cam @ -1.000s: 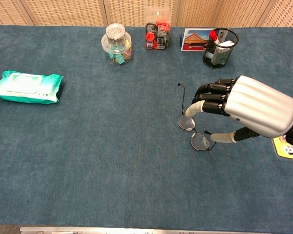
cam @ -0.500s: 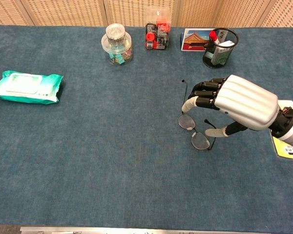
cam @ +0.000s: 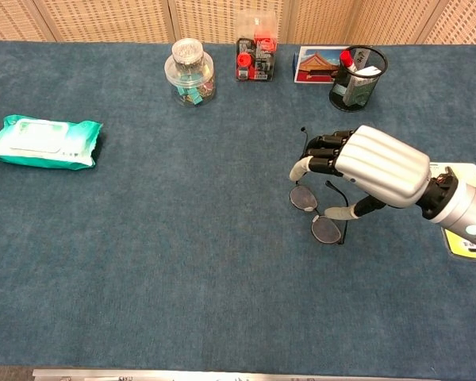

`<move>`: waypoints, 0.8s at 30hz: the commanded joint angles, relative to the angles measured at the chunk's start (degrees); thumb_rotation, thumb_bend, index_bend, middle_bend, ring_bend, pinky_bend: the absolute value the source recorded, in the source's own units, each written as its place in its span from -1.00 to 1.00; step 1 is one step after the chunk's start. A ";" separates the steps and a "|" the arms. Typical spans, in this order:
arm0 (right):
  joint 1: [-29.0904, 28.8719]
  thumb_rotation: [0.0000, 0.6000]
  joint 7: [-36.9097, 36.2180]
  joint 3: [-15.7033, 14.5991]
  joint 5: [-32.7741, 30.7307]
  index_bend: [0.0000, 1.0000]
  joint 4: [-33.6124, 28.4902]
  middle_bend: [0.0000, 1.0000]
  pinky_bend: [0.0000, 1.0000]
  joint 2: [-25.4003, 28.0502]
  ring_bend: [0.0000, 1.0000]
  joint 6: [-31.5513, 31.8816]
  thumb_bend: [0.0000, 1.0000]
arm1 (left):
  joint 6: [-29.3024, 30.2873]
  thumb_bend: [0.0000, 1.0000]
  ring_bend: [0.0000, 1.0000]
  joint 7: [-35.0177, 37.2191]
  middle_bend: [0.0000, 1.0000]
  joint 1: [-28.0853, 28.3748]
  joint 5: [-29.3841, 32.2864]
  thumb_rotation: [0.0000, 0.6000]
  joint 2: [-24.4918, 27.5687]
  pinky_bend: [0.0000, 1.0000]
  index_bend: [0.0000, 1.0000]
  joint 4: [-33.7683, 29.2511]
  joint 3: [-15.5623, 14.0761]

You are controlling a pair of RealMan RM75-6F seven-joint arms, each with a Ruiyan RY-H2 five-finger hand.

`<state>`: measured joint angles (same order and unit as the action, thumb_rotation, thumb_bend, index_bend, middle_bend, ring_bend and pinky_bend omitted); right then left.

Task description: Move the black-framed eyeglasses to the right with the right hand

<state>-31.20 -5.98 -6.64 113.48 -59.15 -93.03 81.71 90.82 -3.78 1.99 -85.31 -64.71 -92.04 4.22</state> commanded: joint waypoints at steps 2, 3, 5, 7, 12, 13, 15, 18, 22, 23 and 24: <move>-0.37 1.00 -0.98 -0.26 -0.76 -0.26 2.16 -0.16 -0.07 -1.52 -0.39 -0.68 -1.00 | 0.03 -0.33 -0.17 0.10 0.14 -0.02 -0.06 1.00 0.07 0.03 -0.07 -0.08 -0.01; -0.45 1.00 -1.20 -0.34 -0.88 -0.26 2.61 -0.16 -0.07 -1.79 -0.39 -0.84 -1.00 | 0.10 -0.33 -0.17 0.13 0.14 -0.05 -0.11 1.00 0.08 0.03 -0.07 -0.08 -0.02; -0.59 1.00 -1.58 -0.48 -1.14 -0.26 3.50 -0.16 -0.07 -2.34 -0.39 -1.15 -1.00 | 0.20 -0.33 -0.17 0.21 0.14 -0.08 -0.23 1.00 0.10 0.03 -0.07 -0.10 -0.05; -0.75 1.00 -1.95 -0.62 -1.50 -0.26 4.52 -0.16 -0.07 -3.02 -0.39 -1.60 -1.00 | 0.22 -0.33 -0.17 0.25 0.14 -0.10 -0.38 1.00 0.14 0.03 -0.07 -0.13 -0.12; -1.21 1.00 -2.94 -0.80 -2.13 -0.26 6.60 -0.16 -0.07 -4.46 -0.39 -2.00 -1.00 | 0.20 -0.33 -0.17 0.34 0.14 -0.10 -0.59 1.00 0.15 0.03 -0.07 -0.09 -0.22; -1.28 1.00 -3.05 -0.80 -2.20 -0.26 6.80 -0.16 -0.07 -4.61 -0.39 -1.92 -1.00 | 0.22 -0.33 -0.17 0.37 0.14 -0.09 -0.59 1.00 0.18 0.03 -0.07 -0.11 -0.19; -1.41 1.00 -3.14 -0.80 -2.29 -0.26 7.05 -0.16 -0.07 -4.74 -0.39 -1.57 -1.00 | 0.18 -0.33 -0.17 0.41 0.14 -0.08 -0.55 1.00 0.15 0.03 -0.07 -0.05 -0.19; -1.51 1.00 -2.91 -0.88 -2.23 -0.26 6.70 -0.16 -0.07 -4.47 -0.39 -0.76 -1.00 | 0.15 -0.33 -0.17 0.38 0.14 -0.07 -0.54 1.00 0.18 0.03 -0.07 -0.07 -0.18; -1.56 1.00 -2.13 -1.03 -1.98 -0.26 5.22 -0.18 -0.07 -3.54 -0.39 0.38 -1.00 | 0.14 -0.33 -0.17 0.11 0.14 -0.05 -0.66 1.00 0.08 0.03 -0.07 -0.05 -0.23; -1.58 1.00 -1.80 -1.05 -1.90 -0.26 4.77 -0.19 -0.07 -3.27 -0.39 0.63 -1.00 | 0.14 -0.33 -0.17 0.05 0.14 -0.05 -0.67 1.00 0.05 0.03 -0.07 -0.03 -0.24; -1.59 1.00 -1.33 -1.08 -1.81 -0.26 4.12 -0.21 -0.07 -2.90 -0.38 0.91 -1.00 | 0.10 -0.33 -0.17 -0.04 0.14 -0.04 -0.64 1.00 0.01 0.03 -0.07 -0.04 -0.25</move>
<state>-32.76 -7.82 -7.66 111.53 -54.41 -96.38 82.22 90.92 -3.82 1.95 -85.96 -64.68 -92.08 3.98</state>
